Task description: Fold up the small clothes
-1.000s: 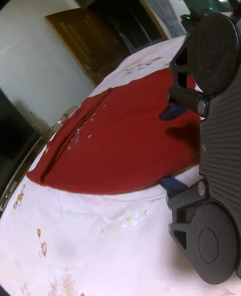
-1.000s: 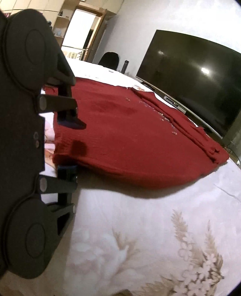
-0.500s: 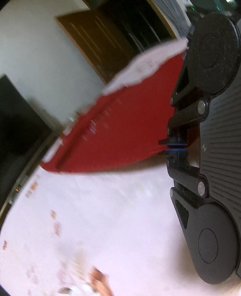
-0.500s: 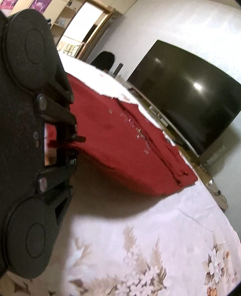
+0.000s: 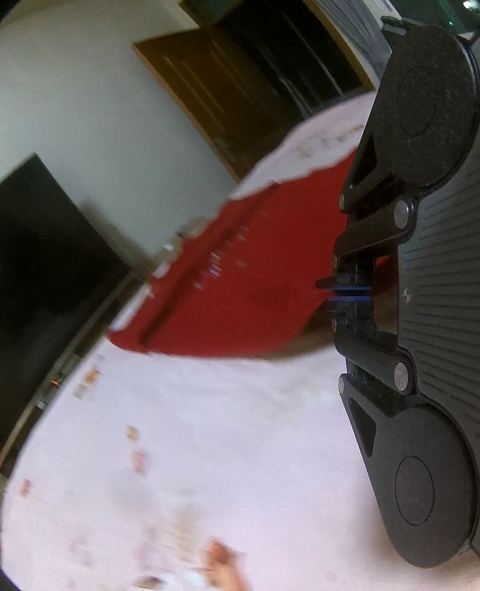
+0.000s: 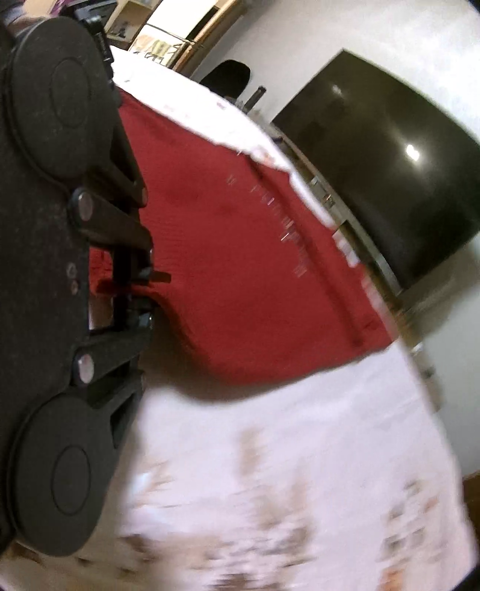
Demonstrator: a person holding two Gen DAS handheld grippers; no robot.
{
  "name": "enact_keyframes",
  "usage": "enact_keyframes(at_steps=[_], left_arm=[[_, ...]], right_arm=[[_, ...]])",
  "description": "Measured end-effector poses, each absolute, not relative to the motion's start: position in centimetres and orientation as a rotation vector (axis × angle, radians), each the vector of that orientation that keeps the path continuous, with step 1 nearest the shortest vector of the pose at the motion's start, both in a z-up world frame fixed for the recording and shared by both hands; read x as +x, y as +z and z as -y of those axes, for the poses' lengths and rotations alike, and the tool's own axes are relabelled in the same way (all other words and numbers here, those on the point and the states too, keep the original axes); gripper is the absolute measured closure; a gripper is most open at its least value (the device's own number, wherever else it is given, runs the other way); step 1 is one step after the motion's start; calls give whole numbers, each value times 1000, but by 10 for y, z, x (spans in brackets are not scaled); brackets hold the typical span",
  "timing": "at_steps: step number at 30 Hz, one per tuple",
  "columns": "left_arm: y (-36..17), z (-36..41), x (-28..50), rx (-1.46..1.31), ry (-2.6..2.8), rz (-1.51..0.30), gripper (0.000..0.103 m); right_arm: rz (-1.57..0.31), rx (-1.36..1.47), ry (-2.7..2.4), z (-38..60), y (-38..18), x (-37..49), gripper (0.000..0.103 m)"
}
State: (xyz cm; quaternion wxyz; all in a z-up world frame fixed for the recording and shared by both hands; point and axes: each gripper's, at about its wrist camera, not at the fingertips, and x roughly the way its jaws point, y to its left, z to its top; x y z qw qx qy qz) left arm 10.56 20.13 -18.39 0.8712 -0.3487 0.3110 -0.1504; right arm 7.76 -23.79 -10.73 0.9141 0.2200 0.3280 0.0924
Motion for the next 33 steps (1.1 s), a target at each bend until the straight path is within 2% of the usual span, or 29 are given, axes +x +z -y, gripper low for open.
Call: enact_keyframes(at_steps=[8, 17, 24, 33], left_arm=[[-112, -216, 158, -717, -364, -496, 100], [-53, -213, 277, -612, -353, -435, 100], [-60, -202, 361, -570, -325, -483, 100], [-111, -193, 431, -561, -300, -569, 100]], right_arm=[[-468, 317, 204, 223, -31, 111, 98], [-329, 250, 205, 219, 22, 213, 98], [-354, 259, 207, 232, 4, 300, 98], [-442, 271, 213, 247, -37, 370, 98]])
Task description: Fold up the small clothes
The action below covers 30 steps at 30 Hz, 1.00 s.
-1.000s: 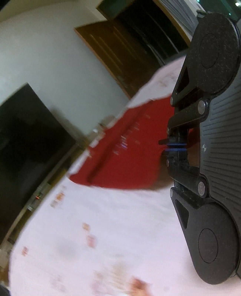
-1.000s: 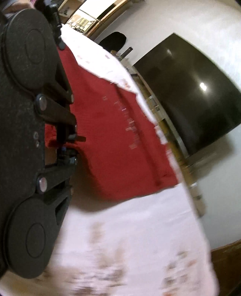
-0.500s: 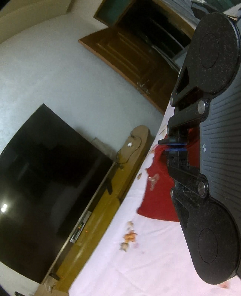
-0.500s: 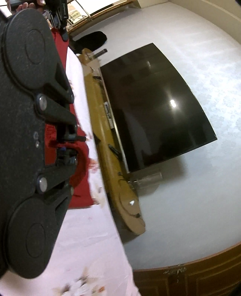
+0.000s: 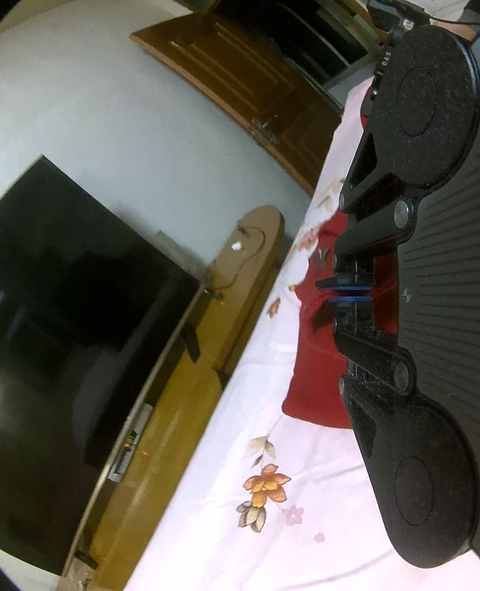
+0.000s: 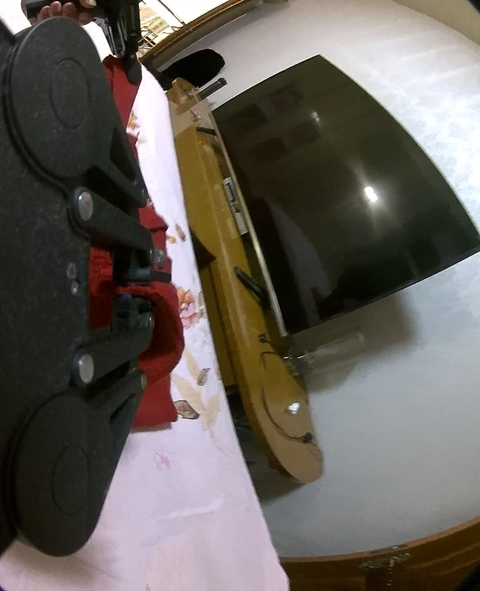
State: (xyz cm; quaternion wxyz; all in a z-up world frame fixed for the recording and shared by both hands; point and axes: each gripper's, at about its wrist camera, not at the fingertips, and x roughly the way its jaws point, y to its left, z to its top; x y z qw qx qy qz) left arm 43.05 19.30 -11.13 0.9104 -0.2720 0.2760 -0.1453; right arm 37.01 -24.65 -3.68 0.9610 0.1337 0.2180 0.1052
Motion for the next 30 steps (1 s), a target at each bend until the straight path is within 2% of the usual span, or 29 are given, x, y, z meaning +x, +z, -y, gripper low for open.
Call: enact_keyframes(at_steps=[12, 13, 14, 15, 16, 17, 18, 19, 20, 21, 25, 27, 30], left_arm=[[-172, -176, 498, -521, -286, -669, 100], [-176, -175, 502, -517, -285, -676, 100], [-180, -174, 505, -518, -277, -673, 100], [-182, -174, 503, -524, -274, -655, 100], [-183, -175, 501, -527, -271, -634, 97], [-184, -174, 497, -525, -262, -601, 94], [-185, -175, 491, -526, -246, -566, 82], [-185, -175, 487, -527, -225, -536, 50], [-184, -176, 482, -521, -189, -501, 32], [-181, -177, 478, -514, -164, -462, 17], [-178, -176, 482, -451, -171, -476, 19], [-177, -174, 488, -420, -189, -506, 24], [-175, -171, 496, -369, -205, -556, 26]], right_arm=[[-517, 295, 168, 260, -95, 421, 97], [-522, 296, 159, 262, -98, 427, 95], [-528, 295, 147, 263, -100, 431, 87], [-529, 301, 141, 266, -104, 434, 86], [-520, 310, 149, 269, -107, 436, 81], [-509, 318, 156, 271, -108, 435, 72], [-490, 326, 161, 274, -107, 432, 63], [-456, 334, 157, 276, -105, 426, 42], [-408, 342, 147, 279, -103, 420, 31], [-375, 351, 134, 281, -102, 415, 31], [-345, 387, 116, 290, -103, 412, 36], [-367, 372, 129, 288, -103, 415, 41], [-417, 300, 135, 279, -102, 427, 44]])
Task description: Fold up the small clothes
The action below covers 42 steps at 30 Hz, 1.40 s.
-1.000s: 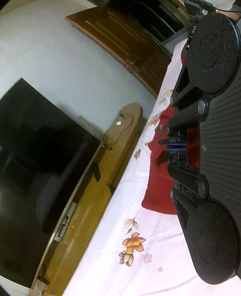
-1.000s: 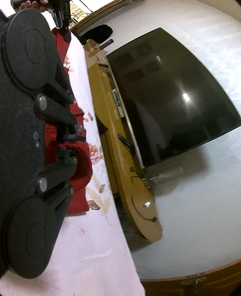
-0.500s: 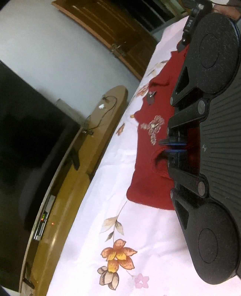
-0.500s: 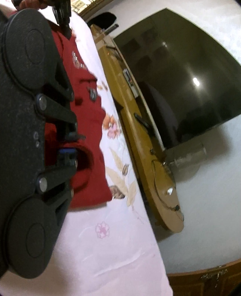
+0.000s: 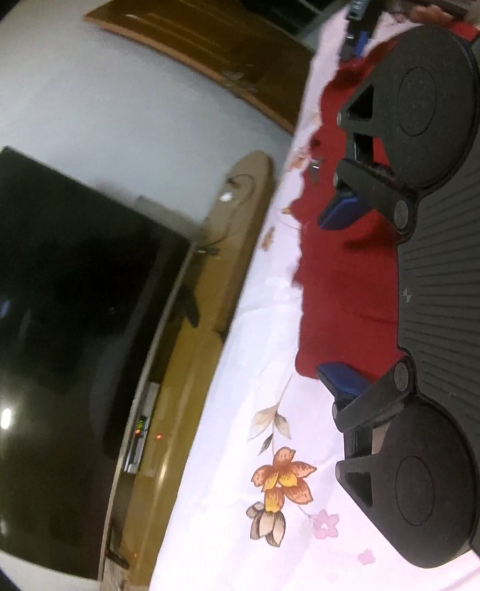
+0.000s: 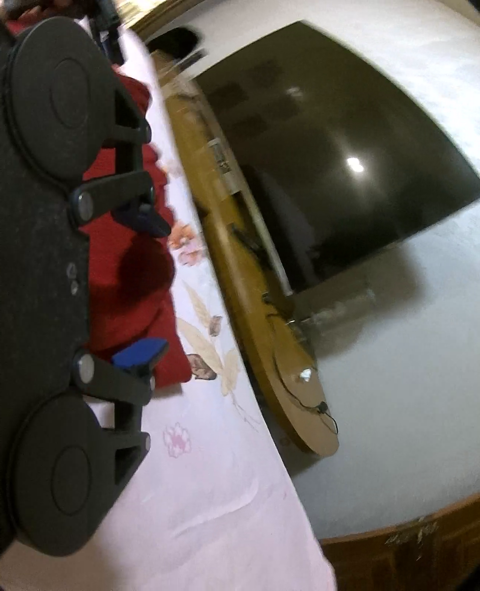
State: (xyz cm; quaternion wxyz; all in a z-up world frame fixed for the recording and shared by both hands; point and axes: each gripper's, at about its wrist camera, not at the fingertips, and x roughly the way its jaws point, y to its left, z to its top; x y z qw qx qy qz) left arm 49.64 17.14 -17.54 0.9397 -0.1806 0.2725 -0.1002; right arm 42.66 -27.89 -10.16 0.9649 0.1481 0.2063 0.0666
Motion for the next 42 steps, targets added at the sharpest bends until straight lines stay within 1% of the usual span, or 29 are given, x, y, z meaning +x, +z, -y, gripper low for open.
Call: enact_keyframes(at_steps=[3, 5, 6, 7, 8, 12, 13, 14, 16, 17, 18, 19, 20, 21, 22, 23, 24, 26, 30, 33, 35, 37, 38, 41, 42], left_arm=[[-175, -167, 505, -302, -220, -603, 27], [-174, -165, 508, -279, -226, -616, 29], [-174, -164, 510, -269, -226, -623, 32], [-174, -163, 510, -261, -221, -628, 39], [-174, -161, 512, -253, -217, -634, 41], [-174, -157, 516, -231, -218, -632, 43], [-174, -155, 515, -215, -217, -633, 45], [-174, -152, 516, -195, -214, -633, 47], [-173, -146, 517, -166, -215, -628, 57], [-172, -142, 517, -152, -216, -628, 59], [-171, -139, 516, -135, -214, -626, 64], [-171, -135, 516, -113, -217, -624, 73], [-169, -132, 514, -98, -216, -621, 78], [-168, -129, 513, -87, -215, -616, 86], [-166, -126, 512, -72, -208, -604, 91], [-164, -127, 510, -71, -204, -589, 93], [-162, -127, 507, -78, -203, -571, 95], [-155, -129, 499, -84, -195, -519, 95], [-141, -128, 493, -81, -183, -426, 95], [-145, -127, 504, -82, -148, -441, 96], [-164, -125, 522, -67, -110, -562, 95], [-164, -129, 532, -109, -96, -600, 95], [-164, -128, 533, -101, -92, -605, 95], [-162, -122, 534, -52, -69, -611, 89], [-161, -122, 534, -49, -62, -612, 82]], right_arm=[[-433, 262, 160, 274, -100, 435, 44], [-385, 287, 163, 277, -96, 431, 44], [-366, 305, 163, 280, -94, 429, 44], [-346, 315, 162, 282, -92, 427, 44], [-335, 313, 164, 283, -91, 427, 43], [-301, 341, 160, 287, -89, 425, 43], [-295, 346, 156, 288, -89, 425, 42], [-313, 318, 149, 285, -89, 427, 44], [-379, 233, 141, 275, -93, 437, 46], [-416, 207, 140, 272, -96, 443, 47], [-466, 177, 131, 267, -100, 451, 47], [-523, 150, 126, 262, -104, 459, 50], [-568, 124, 116, 258, -108, 466, 56], [-582, 94, 99, 254, -111, 470, 60], [-575, 63, 84, 249, -112, 469, 69], [-572, 36, 73, 245, -111, 469, 80], [-560, 14, 64, 242, -110, 468, 84], [-515, -11, 49, 238, -105, 461, 92], [-368, -12, 38, 240, -88, 442, 94], [-322, -3, 8, 245, -84, 446, 94], [-366, -13, -22, 248, -92, 459, 94], [-506, -33, -48, 248, -115, 482, 94], [-537, -24, -59, 249, -118, 489, 94], [-547, -51, -77, 245, -116, 494, 93], [-548, -49, -80, 246, -116, 494, 93]])
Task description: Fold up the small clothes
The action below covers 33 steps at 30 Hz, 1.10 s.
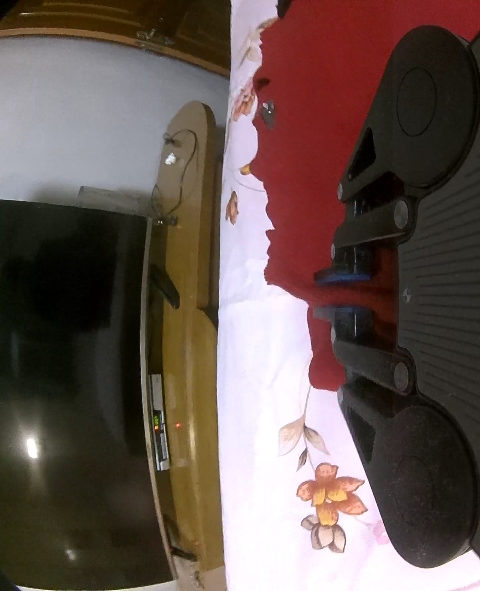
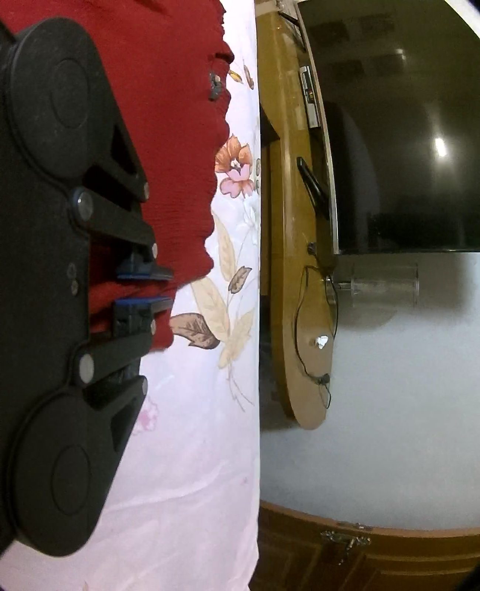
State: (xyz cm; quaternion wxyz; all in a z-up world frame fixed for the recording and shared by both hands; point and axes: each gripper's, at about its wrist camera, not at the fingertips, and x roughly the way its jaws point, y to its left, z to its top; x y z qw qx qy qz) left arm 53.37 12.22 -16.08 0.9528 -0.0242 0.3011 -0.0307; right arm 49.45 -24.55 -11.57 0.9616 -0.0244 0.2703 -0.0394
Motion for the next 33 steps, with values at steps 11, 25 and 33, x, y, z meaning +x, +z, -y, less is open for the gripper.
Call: enact_keyframes(at_steps=[11, 25, 33], left_arm=[[-117, -106, 456, -163, -180, -439, 51], [-164, -117, 422, -50, -178, -556, 51], [-144, -91, 410, -52, -155, -544, 51]], right_arm=[[-401, 50, 135, 234, -84, 422, 68], [-538, -112, 204, 240, -116, 407, 70], [-514, -48, 137, 239, -105, 388, 64]])
